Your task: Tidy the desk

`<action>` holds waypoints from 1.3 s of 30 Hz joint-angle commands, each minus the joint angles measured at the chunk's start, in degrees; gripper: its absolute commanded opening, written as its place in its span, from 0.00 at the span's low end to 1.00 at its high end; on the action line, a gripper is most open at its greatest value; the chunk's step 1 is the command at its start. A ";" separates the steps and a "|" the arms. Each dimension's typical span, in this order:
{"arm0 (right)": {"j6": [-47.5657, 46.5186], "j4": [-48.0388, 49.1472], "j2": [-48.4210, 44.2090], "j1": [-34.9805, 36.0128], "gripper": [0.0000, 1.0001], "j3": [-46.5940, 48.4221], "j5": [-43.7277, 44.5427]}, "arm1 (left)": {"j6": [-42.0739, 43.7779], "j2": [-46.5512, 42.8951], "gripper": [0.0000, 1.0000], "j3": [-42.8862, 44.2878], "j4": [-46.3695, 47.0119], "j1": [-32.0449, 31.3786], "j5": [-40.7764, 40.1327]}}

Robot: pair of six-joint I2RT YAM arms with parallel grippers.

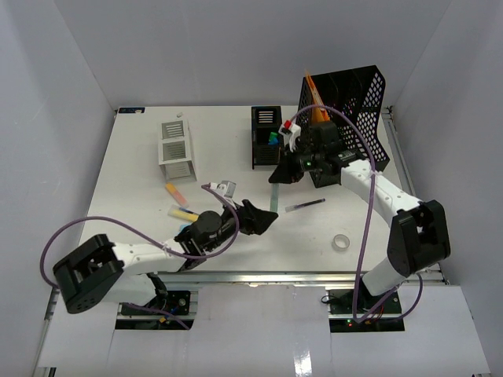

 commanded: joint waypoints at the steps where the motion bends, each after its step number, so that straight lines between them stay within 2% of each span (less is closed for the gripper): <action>1: -6.90 -1.91 3.20 -0.05 0.08 13.75 6.34 | 0.35 -13.29 0.87 -3.79 -8.80 0.26 -3.25; 4: -7.78 -2.05 7.40 -0.20 0.08 24.62 9.77 | -0.99 -22.23 0.88 -5.20 -17.70 0.44 -8.18; 6: -7.81 -1.23 12.56 -0.26 0.08 31.14 12.72 | -2.14 -27.56 0.87 -6.01 -25.35 0.59 -11.41; 9: -7.51 -1.12 21.03 -0.40 0.08 46.62 16.52 | -4.42 -33.35 0.88 -7.08 -32.32 0.75 -14.25; 11: -8.23 -0.05 26.94 -0.40 0.08 53.37 20.86 | -4.98 -36.68 0.87 -7.20 -37.13 0.79 -15.69; 14: -10.03 6.50 31.58 -0.40 0.08 56.04 28.51 | -6.74 -39.75 0.88 -7.12 -43.21 0.76 -17.48; 20: -12.21 19.19 37.75 -0.67 0.08 58.58 34.48 | -10.29 -42.03 0.88 -7.98 -49.15 0.84 -19.05; 26: -12.93 23.31 42.14 -1.04 0.08 59.78 36.92 | -12.42 -41.85 0.87 -8.61 -50.93 0.83 -20.69; 31: -12.17 23.73 41.72 -1.37 0.10 55.09 35.05 | -14.04 -40.53 0.86 -8.20 -51.98 0.84 -21.48; 33: -12.16 23.82 40.81 -1.37 0.27 52.47 33.16 | -15.59 -40.23 0.86 -7.49 -54.37 0.84 -22.39; 36: -12.75 23.91 38.35 -1.37 0.66 48.00 31.97 | -20.56 -38.53 0.82 -5.67 -60.19 0.84 -24.18; 37: -13.07 23.89 37.02 -1.38 0.75 46.69 31.72 | -21.96 -37.76 0.79 -4.78 -61.98 0.86 -24.51; 39: -13.97 23.83 33.62 -1.45 0.87 44.37 31.08 | -23.97 -36.15 0.73 -2.21 -65.08 0.92 -24.84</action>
